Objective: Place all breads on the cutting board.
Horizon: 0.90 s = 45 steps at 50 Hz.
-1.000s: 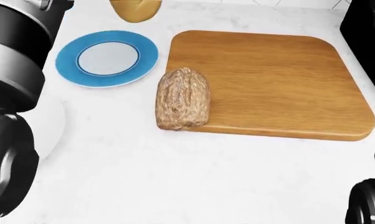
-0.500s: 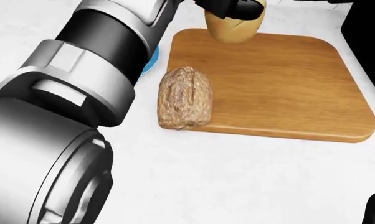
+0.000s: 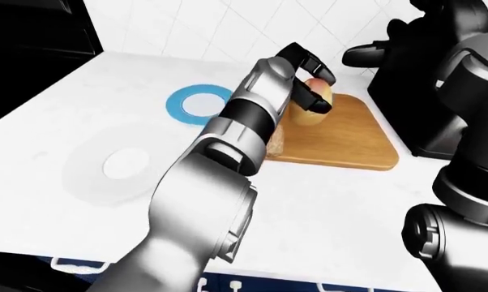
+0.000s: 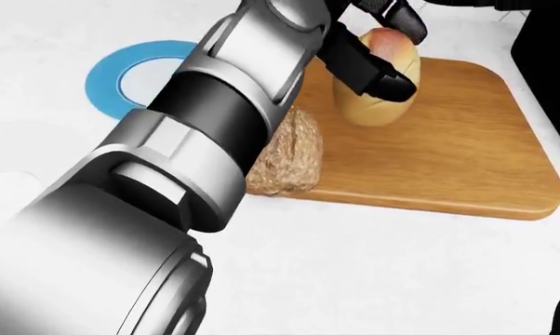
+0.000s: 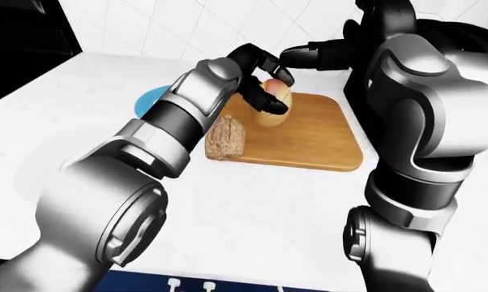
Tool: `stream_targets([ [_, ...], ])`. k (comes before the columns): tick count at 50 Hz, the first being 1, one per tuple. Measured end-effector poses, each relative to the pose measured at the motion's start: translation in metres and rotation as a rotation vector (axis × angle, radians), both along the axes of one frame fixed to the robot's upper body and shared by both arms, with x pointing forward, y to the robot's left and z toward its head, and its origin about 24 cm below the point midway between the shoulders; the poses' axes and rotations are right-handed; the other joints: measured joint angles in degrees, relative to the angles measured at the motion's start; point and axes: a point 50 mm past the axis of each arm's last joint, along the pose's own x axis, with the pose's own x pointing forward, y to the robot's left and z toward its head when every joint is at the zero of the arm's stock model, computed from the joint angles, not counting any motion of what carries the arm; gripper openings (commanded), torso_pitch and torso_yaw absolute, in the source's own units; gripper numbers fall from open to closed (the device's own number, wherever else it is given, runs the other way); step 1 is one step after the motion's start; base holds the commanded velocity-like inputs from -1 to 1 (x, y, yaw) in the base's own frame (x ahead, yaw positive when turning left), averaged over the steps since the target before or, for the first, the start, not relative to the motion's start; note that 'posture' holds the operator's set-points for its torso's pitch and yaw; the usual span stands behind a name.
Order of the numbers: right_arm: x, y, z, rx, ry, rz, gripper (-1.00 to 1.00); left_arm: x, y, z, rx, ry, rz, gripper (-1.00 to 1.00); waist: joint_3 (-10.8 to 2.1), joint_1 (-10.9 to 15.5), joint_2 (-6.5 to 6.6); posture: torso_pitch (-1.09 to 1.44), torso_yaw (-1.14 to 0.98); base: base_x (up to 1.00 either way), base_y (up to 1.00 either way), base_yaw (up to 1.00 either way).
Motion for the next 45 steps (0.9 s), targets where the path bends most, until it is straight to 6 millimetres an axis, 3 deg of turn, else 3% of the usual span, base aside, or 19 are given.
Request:
stream_targets([
  [11, -0.001, 0.0, -0.003, 0.002, 0.002, -0.001, 1.0, 0.001, 0.001, -0.004, 0.034, -0.009, -0.003, -0.15, -0.09, 0.2, -0.23, 0.0, 0.0, 0.0, 0.0, 0.0],
  [12, 0.0, 0.001, -0.003, 0.001, 0.002, -0.001, 1.0, 0.001, 0.001, -0.004, 0.038, -0.011, -0.003, -0.11, -0.1, 0.2, -0.25, 0.0, 0.0, 0.0, 0.0, 0.0],
  [13, 0.0, 0.001, -0.004, 0.001, 0.003, -0.001, 1.0, 0.001, 0.001, -0.004, 0.041, -0.012, -0.004, 0.07, -0.1, 0.2, -0.27, 0.0, 0.0, 0.0, 0.0, 0.0],
  [23, 0.0, 0.001, -0.004, 0.002, 0.006, 0.001, 1.0, 0.001, 0.0, -0.002, 0.051, -0.023, -0.008, 0.3, -0.13, 0.2, -0.35, 0.0, 0.0, 0.0, 0.0, 0.0],
  [30, 0.0, 0.001, -0.002, 0.001, 0.002, 0.001, 1.0, 0.001, 0.001, -0.002, 0.045, -0.022, -0.003, 0.33, -0.16, 0.3, -0.36, 0.0, 0.0, 0.0, 0.0, 0.0],
  [31, -0.001, 0.001, -0.002, 0.001, 0.001, 0.001, 1.0, 0.001, 0.002, -0.001, 0.041, -0.021, -0.001, 0.36, -0.13, 0.2, -0.36, 0.0, 0.0, 0.0, 0.0, 0.0],
  [32, -0.001, 0.001, -0.002, 0.001, 0.001, 0.001, 1.0, 0.001, 0.002, -0.001, 0.031, -0.016, 0.002, 0.53, -0.09, 0.2, -0.36, 0.0, 0.0, 0.0, 0.0, 0.0],
  [34, -0.001, 0.001, 0.0, 0.0, 0.001, 0.0, 1.0, 0.001, 0.004, 0.004, 0.006, -0.007, 0.007, 0.65, 0.02, 0.2, -0.33, 0.0, 0.0, 0.0, 0.0, 0.0],
  [37, 0.0, 0.003, 0.002, -0.004, 0.004, 0.002, 1.0, 0.003, 0.01, 0.015, -0.034, -0.009, 0.019, 0.99, 0.1, 0.1, -0.18, 0.0, 0.0, 0.0, 0.0, 0.0],
  [45, 0.007, 0.018, 0.012, -0.026, 0.002, 0.022, 1.0, 0.008, 0.04, 0.053, -0.224, -0.023, 0.1, 1.0, 0.18, -0.1, 0.59, 0.0, 0.0, 0.0, 0.0, 0.0],
])
